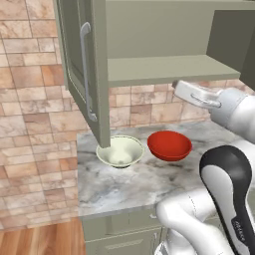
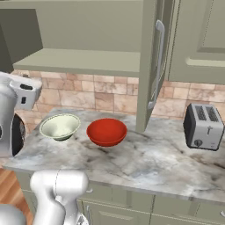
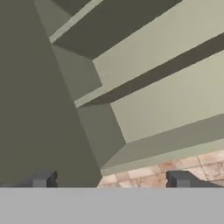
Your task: Open the cabinet. Pick the bowls from the counter and place them in the cabinet. Then close the cabinet.
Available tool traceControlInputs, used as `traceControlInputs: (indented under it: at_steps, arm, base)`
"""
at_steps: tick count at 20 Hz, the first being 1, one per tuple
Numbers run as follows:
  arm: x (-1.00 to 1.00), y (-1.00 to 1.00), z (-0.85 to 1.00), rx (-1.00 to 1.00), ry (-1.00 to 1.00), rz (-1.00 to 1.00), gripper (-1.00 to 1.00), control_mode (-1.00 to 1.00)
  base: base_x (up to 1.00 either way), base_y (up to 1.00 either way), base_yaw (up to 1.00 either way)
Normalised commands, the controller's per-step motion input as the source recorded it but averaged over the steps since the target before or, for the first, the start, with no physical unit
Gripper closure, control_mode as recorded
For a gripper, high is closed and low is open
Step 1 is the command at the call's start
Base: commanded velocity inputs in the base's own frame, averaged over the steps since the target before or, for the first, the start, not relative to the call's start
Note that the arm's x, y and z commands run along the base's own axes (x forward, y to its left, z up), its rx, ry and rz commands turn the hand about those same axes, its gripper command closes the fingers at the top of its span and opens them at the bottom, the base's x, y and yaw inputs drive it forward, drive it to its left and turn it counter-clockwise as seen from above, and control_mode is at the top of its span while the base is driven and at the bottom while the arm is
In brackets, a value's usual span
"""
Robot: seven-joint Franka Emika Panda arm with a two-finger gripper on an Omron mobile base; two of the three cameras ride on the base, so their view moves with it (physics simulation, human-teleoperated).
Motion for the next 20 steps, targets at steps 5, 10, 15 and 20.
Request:
traceControlInputs:
  at_steps: [5,10,15,20]
  arm:
    - [0.99,0.25,-0.21,0.31,0.15,0.36,-1.00,-1.00]
    - [1.00,0.35,-0.29,0.26,0.14,0.24,-1.00,-1.00]
    - [0.76,0.69,-0.21,0.16,0.11,0.13,-1.00,-1.00]
    - [0.54,0.89,-0.01,0.01,0.08,0.06,-1.00,-1.00]
  base:
    - [0.00,0.00,0.00]
    - [0.00,0.00,0.00]
    - [0.00,0.00,0.00]
    - [0.00,0.00,0.00]
